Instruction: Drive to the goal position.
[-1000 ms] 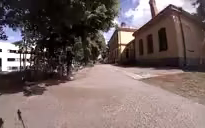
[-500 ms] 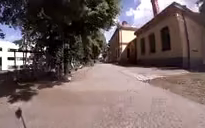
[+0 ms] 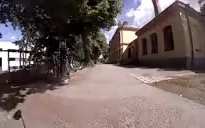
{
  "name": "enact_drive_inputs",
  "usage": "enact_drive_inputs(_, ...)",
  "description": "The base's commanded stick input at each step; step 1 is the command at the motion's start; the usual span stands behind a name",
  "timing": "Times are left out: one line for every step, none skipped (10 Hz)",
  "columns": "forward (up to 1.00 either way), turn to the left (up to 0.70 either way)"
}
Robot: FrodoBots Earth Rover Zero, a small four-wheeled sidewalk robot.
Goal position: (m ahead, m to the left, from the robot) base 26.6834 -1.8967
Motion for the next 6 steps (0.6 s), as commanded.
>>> enact_drive_inputs(0.85,0.00)
enact_drive_inputs(0.85,0.00)
enact_drive_inputs(0.85,0.00)
enact_drive_inputs(0.85,0.00)
enact_drive_inputs(0.85,0.00)
enact_drive_inputs(0.85,-0.16)
